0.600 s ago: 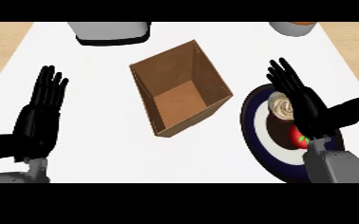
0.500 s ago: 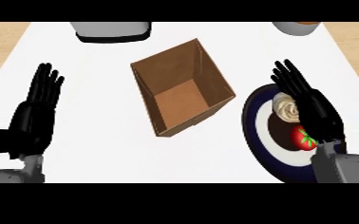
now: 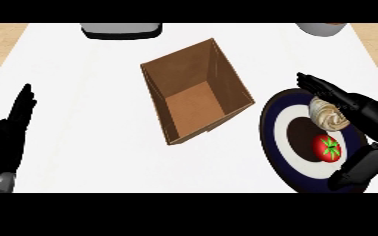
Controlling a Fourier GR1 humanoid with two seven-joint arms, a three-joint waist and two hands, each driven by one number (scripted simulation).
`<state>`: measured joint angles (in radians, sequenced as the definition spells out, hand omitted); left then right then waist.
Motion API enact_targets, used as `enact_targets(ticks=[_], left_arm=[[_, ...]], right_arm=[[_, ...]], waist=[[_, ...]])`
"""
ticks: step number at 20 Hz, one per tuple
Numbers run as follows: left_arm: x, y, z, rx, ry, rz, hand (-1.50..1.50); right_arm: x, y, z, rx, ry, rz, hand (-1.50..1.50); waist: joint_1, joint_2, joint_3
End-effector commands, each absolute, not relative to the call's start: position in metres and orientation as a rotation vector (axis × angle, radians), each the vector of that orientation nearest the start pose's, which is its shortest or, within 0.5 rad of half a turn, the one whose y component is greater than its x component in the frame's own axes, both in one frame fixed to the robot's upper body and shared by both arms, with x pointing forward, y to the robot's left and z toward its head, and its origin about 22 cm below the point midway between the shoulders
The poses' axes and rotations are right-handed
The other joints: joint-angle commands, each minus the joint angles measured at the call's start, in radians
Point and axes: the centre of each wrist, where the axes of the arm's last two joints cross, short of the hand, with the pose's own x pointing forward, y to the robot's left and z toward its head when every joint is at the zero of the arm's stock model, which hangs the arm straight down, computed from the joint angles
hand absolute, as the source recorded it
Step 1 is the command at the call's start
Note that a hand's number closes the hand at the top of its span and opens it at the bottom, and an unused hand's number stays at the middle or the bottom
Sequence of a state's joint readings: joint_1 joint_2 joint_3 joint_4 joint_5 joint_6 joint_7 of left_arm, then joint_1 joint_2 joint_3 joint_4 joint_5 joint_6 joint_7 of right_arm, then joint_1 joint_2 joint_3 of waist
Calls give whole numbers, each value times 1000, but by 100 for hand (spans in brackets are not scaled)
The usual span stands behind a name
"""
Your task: Pick the tomato from the plate and place it in the cardboard box
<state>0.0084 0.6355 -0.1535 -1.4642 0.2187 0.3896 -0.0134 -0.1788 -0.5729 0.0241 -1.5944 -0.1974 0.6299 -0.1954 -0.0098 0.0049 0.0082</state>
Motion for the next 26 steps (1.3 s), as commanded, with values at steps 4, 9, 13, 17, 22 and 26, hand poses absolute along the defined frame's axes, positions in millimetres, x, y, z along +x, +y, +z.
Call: enact_targets(ticks=[4,9,13,17,22,26], left_arm=[[241,365,27,630,-1391,-193,0],[249,353,26,620,-1398,-211,0],[259,353,31,624,-1405,-199,0],[265,351,32,631,-1412,-232,0],[268,352,23,625,-1399,-242,0],[270,344,21,609,-1375,-235,0]], right_arm=[[265,-399,65,605,-1787,793,-150],[281,-416,118,426,-1856,1032,-150],[282,-403,136,250,-1765,1358,-150],[285,-403,142,187,-1650,1580,-150],[286,-404,116,80,-1491,1840,-150],[292,-413,107,108,-1408,1913,-150]], waist=[[14,19,5],[30,13,4],[32,13,1],[54,16,-2],[59,14,-5],[52,6,-6]])
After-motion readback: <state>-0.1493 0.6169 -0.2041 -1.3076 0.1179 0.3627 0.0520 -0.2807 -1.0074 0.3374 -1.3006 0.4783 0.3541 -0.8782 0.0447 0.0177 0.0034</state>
